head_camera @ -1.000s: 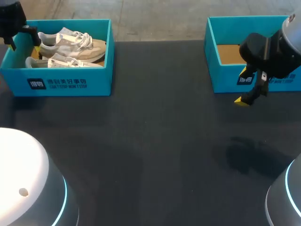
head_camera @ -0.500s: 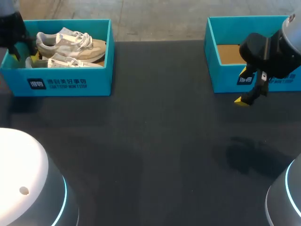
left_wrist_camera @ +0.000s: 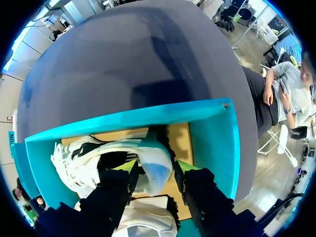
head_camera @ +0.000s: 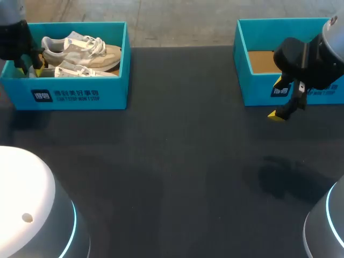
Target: Take the shoe out of the shoebox, open the shoe tongue, remove and reinsert the insole, then place the shoe into the shoebox
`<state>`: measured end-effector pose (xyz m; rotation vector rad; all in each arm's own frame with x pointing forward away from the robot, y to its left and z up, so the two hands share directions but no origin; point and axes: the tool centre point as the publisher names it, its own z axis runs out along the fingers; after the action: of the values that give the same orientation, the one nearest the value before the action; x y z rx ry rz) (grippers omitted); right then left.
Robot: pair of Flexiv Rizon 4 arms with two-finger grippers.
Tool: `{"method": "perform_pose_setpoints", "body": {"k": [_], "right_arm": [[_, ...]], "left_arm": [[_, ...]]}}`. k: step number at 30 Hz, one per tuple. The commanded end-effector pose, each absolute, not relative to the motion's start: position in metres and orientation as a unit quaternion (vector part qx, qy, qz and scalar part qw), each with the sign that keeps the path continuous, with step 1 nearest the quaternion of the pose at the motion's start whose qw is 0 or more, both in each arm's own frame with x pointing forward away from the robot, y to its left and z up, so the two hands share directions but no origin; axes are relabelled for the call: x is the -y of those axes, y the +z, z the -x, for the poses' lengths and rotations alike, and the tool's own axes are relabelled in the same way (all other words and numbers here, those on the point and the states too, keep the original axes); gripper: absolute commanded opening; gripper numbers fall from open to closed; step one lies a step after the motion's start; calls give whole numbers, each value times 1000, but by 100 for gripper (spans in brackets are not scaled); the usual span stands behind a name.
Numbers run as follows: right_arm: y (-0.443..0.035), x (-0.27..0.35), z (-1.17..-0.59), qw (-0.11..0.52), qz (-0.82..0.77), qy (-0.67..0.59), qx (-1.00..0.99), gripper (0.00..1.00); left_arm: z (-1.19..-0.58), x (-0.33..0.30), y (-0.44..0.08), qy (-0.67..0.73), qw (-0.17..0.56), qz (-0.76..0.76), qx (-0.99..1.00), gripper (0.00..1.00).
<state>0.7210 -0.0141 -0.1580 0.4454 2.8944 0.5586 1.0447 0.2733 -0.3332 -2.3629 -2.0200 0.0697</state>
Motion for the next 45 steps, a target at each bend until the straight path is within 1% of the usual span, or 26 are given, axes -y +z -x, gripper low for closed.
{"method": "perform_pose_setpoints", "body": {"k": [1, 10, 15, 19, 28, 33, 34, 35, 43, 45], "right_arm": [[-159, 13, -723, 79, -149, 186, -968, 100], [-159, 13, -723, 79, -149, 186, -968, 100], [-159, 13, -723, 79, -149, 186, -968, 100], [-159, 13, -723, 79, -149, 186, -968, 100], [-159, 13, -723, 79, -149, 186, -968, 100], [-159, 13, -723, 79, -149, 186, -968, 100], [-159, 13, -723, 79, -149, 186, -968, 100], [-159, 13, -723, 79, -149, 186, -968, 100], [-159, 13, -723, 79, -149, 186, -968, 100], [-159, 13, -723, 79, -149, 186, -968, 100]], "left_arm": [[-1041, -275, -338, 20, 13, 760, 650, 48], [-1046, -280, -349, 23, 18, 754, 656, 47], [-1050, -282, -356, 24, 20, 752, 659, 51], [-1052, -281, -361, 25, 23, 753, 657, 65], [-1052, -280, -374, 22, 29, 754, 655, 65], [-1052, -282, -380, 22, 32, 754, 656, 60], [-1052, -282, -381, 22, 33, 753, 657, 56], [-1052, -283, -382, 22, 35, 753, 657, 55], [-1051, -284, -389, 27, 45, 752, 658, 35], [-1051, -285, -390, 27, 45, 752, 657, 26]]}}
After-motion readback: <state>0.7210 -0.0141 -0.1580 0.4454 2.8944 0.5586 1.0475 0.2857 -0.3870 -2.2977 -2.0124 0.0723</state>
